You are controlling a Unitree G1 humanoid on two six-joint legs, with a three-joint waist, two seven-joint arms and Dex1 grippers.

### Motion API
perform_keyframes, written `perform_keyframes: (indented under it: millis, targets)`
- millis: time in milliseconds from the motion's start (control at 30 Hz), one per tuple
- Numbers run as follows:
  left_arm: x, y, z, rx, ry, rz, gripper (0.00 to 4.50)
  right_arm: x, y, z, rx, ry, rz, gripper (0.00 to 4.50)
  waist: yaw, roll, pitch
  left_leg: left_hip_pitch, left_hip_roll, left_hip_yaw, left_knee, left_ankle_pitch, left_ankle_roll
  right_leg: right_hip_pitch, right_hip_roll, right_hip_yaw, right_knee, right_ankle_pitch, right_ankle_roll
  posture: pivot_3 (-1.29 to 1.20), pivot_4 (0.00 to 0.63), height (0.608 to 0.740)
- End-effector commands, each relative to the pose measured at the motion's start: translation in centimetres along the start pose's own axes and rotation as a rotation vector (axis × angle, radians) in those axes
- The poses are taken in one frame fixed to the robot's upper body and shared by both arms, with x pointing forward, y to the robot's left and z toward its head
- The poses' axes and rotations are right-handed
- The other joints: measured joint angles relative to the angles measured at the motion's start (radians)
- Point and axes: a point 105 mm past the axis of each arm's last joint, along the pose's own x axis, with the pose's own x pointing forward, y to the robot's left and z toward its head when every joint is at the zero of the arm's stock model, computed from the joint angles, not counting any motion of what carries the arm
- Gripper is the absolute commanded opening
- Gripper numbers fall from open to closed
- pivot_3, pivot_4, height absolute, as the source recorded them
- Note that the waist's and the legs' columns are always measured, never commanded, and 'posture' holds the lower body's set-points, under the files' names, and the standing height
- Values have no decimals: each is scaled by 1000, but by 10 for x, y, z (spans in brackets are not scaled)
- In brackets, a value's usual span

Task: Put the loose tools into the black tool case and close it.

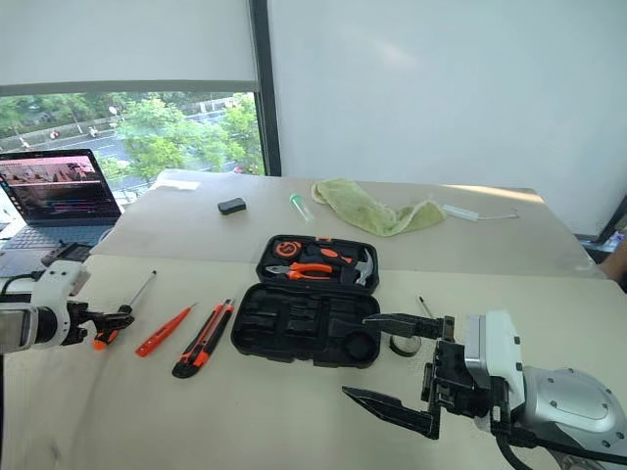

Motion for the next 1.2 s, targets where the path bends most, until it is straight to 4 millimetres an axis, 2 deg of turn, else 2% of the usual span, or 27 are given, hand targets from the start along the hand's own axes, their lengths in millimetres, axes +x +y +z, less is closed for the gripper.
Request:
perform_keyframes:
  millis: [33,167,200,267,300,333,367,467,500,533,667,767,933,1100,1200]
  targets:
    - [4,-3,-1,12,36,-37,2629,-1,6,7,-45,-4,-17,4500,-1,0,0,0,0,0,0,1,-2,0,0,0,0,0,0,0,150,740]
    - [6,1,4,15,-2,-35,1127,-3,8,5,-39,4,-50,4500,-3,0,0,1,0,0,1,-1,2,1,-1,1,1,0,1,0,150,740]
    - [4,1,13,45,-58,-39,825,-4,7,4,-38,5,-65,4500,-3,0,0,2,0,0,1,-1,2,2,-1,1,1,0,1,0,150,740]
    - [-10,-13,59,76,-330,-107,781,-6,6,3,-27,8,-104,4500,2,0,0,2,0,0,1,-1,2,2,-2,1,2,0,1,0,150,740]
    - [-23,-30,80,110,-442,-180,780,-7,6,1,-12,9,-128,4500,7,0,0,1,0,-1,2,-1,2,2,-2,1,2,0,1,0,150,740]
    - [-33,-48,95,167,-514,-243,780,-9,7,0,1,9,-143,4500,15,-4,1,0,0,-2,3,0,2,1,-3,0,3,0,1,0,150,740]
    - [-41,-75,105,257,-550,-334,780,-11,8,-2,10,16,-158,4500,17,-6,1,-4,2,-4,6,0,2,-1,-3,-1,3,0,0,0,150,740]
    - [-51,-142,106,521,-538,-587,780,-17,10,-9,33,37,-216,4500,21,-8,1,-8,1,-7,9,2,-1,-1,-4,-1,2,1,0,0,150,740]
    - [-51,-167,103,648,-520,-691,780,-21,10,-14,45,54,-249,4500,23,-8,0,-8,0,-7,9,3,-3,0,-4,-1,1,1,0,0,150,740]
    - [-46,-182,102,770,-498,-742,780,-26,10,-18,63,71,-280,4500,25,-7,0,-8,-1,-7,9,3,-3,1,-5,-2,0,1,0,0,150,740]
    - [-19,-224,115,1088,-430,-842,780,-40,16,-28,151,125,-350,4500,22,-1,-2,-5,-6,-2,10,-1,4,3,-4,2,-1,2,3,0,150,740]
    - [2,-238,118,1236,-341,-877,780,-44,19,-27,141,139,-380,4500,9,-1,-1,-8,-6,-1,15,-2,10,3,0,2,-2,3,4,0,150,740]
    - [34,-242,110,1341,-186,-870,780,-42,23,-27,142,153,-407,4500,-13,-1,-1,-8,-4,-1,16,-3,12,1,1,5,-1,3,7,0,150,740]
    - [45,-248,106,1326,-76,-878,780,-47,24,-24,151,144,-445,4500,-9,-2,0,-12,-5,-2,18,-4,14,0,-1,3,-1,2,9,0,150,740]
    - [52,-249,106,1316,-72,-845,780,-51,23,-22,153,126,-482,4500,-5,-2,0,-14,-5,-2,21,-6,18,0,-3,2,-2,2,12,0,150,740]
